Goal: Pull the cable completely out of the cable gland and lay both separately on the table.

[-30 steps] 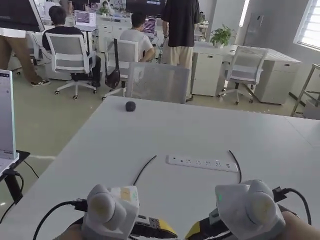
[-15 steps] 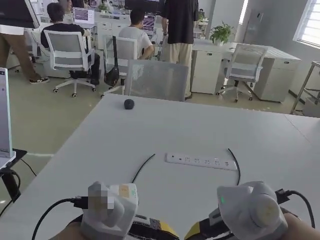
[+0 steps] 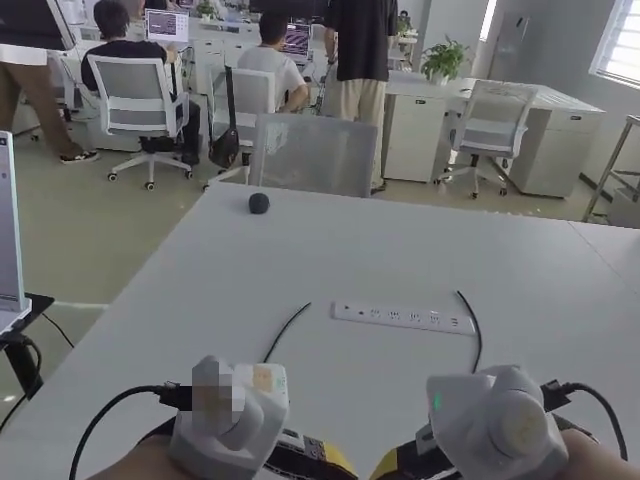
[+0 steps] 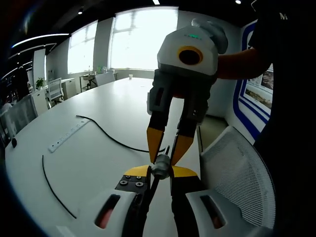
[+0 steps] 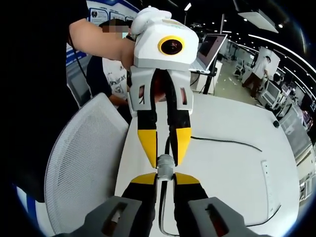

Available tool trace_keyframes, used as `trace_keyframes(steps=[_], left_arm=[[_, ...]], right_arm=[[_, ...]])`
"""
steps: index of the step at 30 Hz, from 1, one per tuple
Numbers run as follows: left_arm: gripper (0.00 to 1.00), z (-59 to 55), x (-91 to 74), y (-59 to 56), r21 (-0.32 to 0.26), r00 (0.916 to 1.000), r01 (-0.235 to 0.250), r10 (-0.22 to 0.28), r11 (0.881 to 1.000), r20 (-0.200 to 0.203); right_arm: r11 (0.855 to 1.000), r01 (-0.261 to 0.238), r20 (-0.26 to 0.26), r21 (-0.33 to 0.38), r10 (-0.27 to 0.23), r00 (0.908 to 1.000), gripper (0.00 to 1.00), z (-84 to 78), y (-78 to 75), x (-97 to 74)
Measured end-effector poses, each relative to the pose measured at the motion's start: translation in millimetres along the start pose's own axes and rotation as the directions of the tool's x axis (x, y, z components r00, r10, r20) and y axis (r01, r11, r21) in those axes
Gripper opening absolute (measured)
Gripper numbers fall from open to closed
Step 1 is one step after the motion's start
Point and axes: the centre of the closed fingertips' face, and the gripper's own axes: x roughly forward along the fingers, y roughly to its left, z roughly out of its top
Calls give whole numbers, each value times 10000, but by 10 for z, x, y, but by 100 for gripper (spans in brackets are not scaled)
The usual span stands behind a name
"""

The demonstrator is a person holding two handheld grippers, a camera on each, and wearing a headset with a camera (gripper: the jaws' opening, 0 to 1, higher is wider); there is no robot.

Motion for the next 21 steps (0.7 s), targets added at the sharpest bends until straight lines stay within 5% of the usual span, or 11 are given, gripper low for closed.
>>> trace_keyframes(steps=[7,11,15,21], left_arm=[[18,38,-32,-30,278,9996,-14,6,9996,290],[23,-9,-9,-75,348,9997,184,-189,9992,120],[16,69,-50,-19,120,9975,-33,24,9999,705],[16,52,-46,-42,48,9973,111,-114,9999,725]], right_arm=[[10000,-8,382,-56,10,9993,6,32,2,-77],[9999,5,596,-108,1,9982,6,68,-3,-104],[9998,-37,590,-217,49,9982,6,63,16,-95],[10000,-75,727,-18,76,9973,7,74,36,-83]])
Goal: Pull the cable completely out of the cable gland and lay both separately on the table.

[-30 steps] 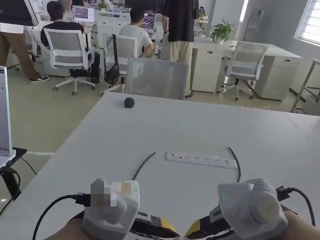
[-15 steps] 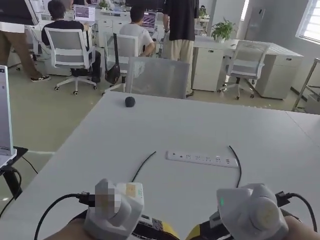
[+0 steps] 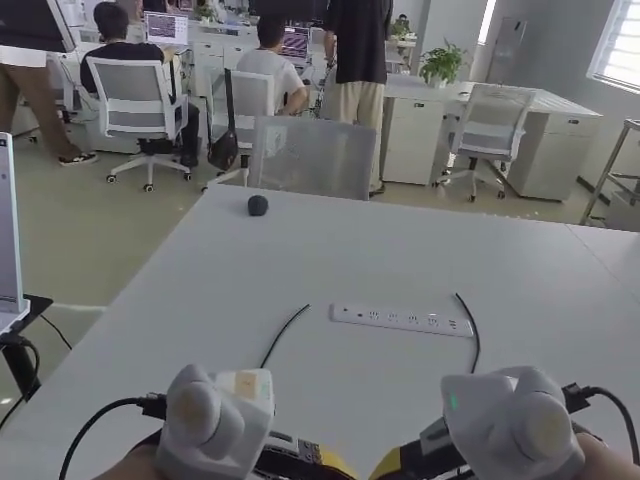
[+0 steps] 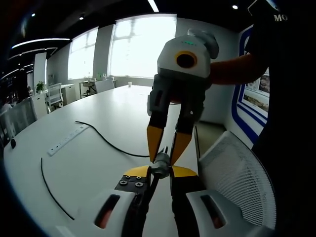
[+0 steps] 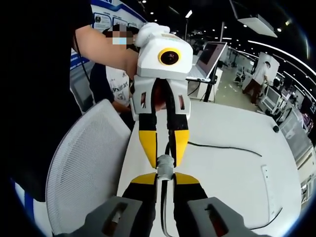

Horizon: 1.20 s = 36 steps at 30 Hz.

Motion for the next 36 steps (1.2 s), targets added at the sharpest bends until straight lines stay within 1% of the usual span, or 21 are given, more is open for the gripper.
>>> trace_keyframes(steps=[3,5,11,14,15,16,18,20,21,23,24,25,26,27,28,29,30,32,34,35,36], left_arm=[[16,-23,9,-23,-78,9996,101,-102,9999,-245],[15,-21,13,-20,38,9995,34,-33,10000,-324],[15,6,6,1,265,9988,-192,204,9995,-456],[15,14,-3,-5,336,9988,-153,168,9993,-450],[15,16,-6,-16,620,9988,-141,170,9980,-456],[15,15,-8,-21,703,9988,-140,172,9974,-453],[15,13,-12,-36,857,9990,-70,107,9963,-426],[15,7,-14,-68,1268,9992,67,-16,9919,-399],[15,11,-12,-90,1400,9993,156,-104,9900,-372],[15,14,-4,-113,1572,9991,216,-157,9873,-388],[15,10,1,-147,1742,9985,388,-313,9839,-456],[15,9,8,-163,1839,9983,416,-332,9821,-485],[15,5,16,-168,2077,9982,409,-306,9773,-525],[15,-2,21,-182,2049,9978,455,-348,9777,-559],[15,-3,26,-187,2042,9977,463,-351,9778,-579],[15,-13,31,-192,2170,9977,433,-310,9752,-599],[15,-15,30,-190,2148,9978,421,-299,9757,-595],[15,-7,21,-173,1959,9987,305,-217,9801,-467],[15,-4,2,-150,1834,9993,209,-147,9828,-348],[15,-8,-6,-138,1732,9994,151,-97,9848,-325],[15,-16,-15,-124,1667,9994,90,-36,9860,-330]], right_arm=[[9999,-90,-87,-72,89,9999,7,-8,33,21],[9999,-61,-119,-106,59,9999,7,-13,24,22],[9999,18,-36,161,-17,10000,7,0,-15,9],[9963,-138,138,851,126,9998,7,7,-9,-2],[9871,-292,252,1574,255,9994,7,12,9,-4],[9846,-333,296,1715,286,9992,7,14,8,-4],[9862,-472,428,1586,408,9983,7,9,1,-6],[9638,-975,728,2481,818,9940,7,16,53,-11],[9585,-1171,791,2598,997,9919,7,17,73,-17],[9598,-1270,788,2503,1105,9907,7,5,73,-24],[9423,-1698,781,2885,1536,9850,7,0,135,-25],[9390,-1754,733,2957,1607,9843,7,-8,134,-26],[9344,-1844,712,3047,1707,9827,7,-13,130,-22],[9219,-2060,695,3283,1939,9786,7,-21,158,-23],[9163,-2132,704,3389,2013,9770,8,-27,156,-16],[9035,-2225,721,3663,2108,9749,8,-32,159,-10],[8927,-2275,732,3889,2162,9736,8,-36,161,-6],[8987,-2220,931,3783,2017,9750,8,-5,131,2],[9099,-2089,981,3584,1858,9777,9,20,122,3],[9170,-1965,898,3472,1761,9803,9,27,115,-5],[9331,-1636,680,3203,1496,9864,10,17,74,-18]])
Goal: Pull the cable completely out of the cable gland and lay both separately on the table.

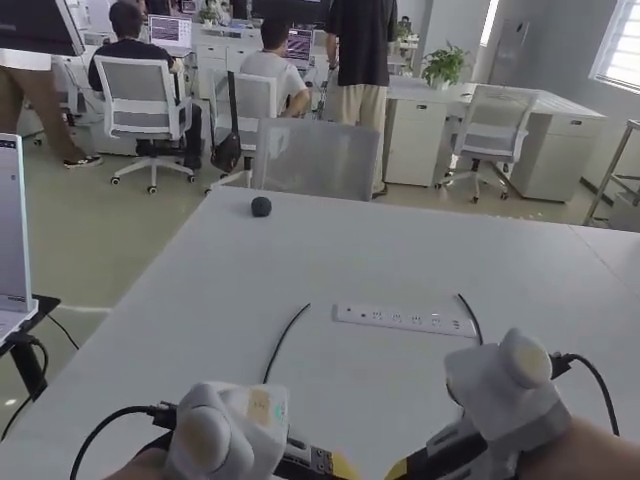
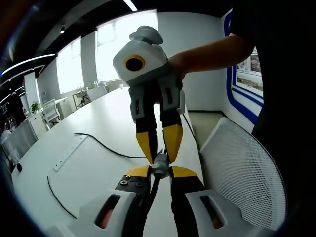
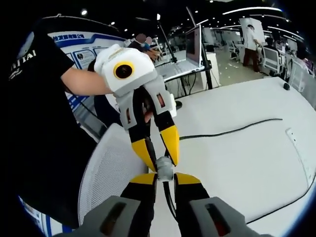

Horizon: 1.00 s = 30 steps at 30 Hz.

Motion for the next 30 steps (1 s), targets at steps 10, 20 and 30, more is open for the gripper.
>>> trace_keyframes(steps=[10,20,30], left_arm=[[15,-64,-11,-58,-197,9998,29,-32,9998,-175],[15,-35,-11,-106,295,9993,139,-128,9995,-362],[15,31,-26,-143,594,9996,244,-234,9979,-176]], right_arm=[[9962,-862,-862,147,871,9925,25,133,202,-98],[9900,-1162,-1510,803,1273,9803,13,21,86,11],[9753,-1688,-1731,1426,1925,9659,9,-4,160,49]])
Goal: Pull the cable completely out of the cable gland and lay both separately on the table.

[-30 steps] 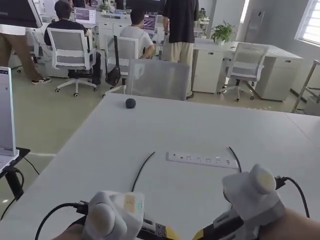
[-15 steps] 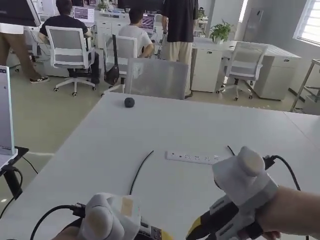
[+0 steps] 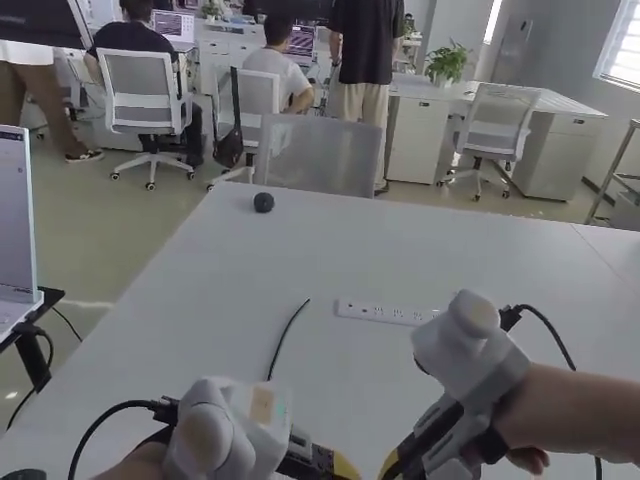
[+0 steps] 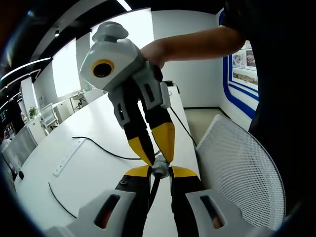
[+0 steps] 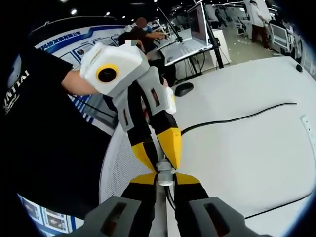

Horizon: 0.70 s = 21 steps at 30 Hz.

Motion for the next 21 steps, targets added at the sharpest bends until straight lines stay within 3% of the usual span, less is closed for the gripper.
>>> trace_keyframes(steps=[4,9,11,13,14,15,16,17,21], left_arm=[[15,0,9,5,-155,10000,-80,80,9998,-20],[15,-29,20,29,-765,9998,-128,137,9970,121],[15,-52,29,22,-865,9999,-94,102,9962,89],[15,-90,43,25,-1257,10000,-34,44,9921,76],[15,-108,45,38,-1538,9999,-36,53,9881,101],[15,-116,36,65,-1607,9998,-86,112,9870,151],[15,-122,31,75,-1746,9998,-103,135,9846,176],[15,-123,23,79,-1843,9997,-59,99,9829,211],[15,-122,27,60,-1654,9999,-86,105,9862,110]], right_arm=[[9996,100,-109,-255,-103,9999,8,-6,3,-5],[9849,1117,-298,-1326,-1166,9927,7,-14,-22,4],[9618,1710,-448,-2138,-1845,9818,7,-31,-24,29],[9222,2385,-603,-3043,-2685,9614,7,-42,-34,57],[8924,2767,-578,-3566,-3166,9468,7,-36,-49,67],[8743,2991,-543,-3824,-3444,9372,7,-29,-57,69],[8415,3268,-420,-4303,-3803,9239,7,-13,-70,74],[8355,3350,-386,-4355,-3891,9204,7,-15,-66,81],[8463,3351,-343,-4141,-3824,9234,7,-21,-77,84]])
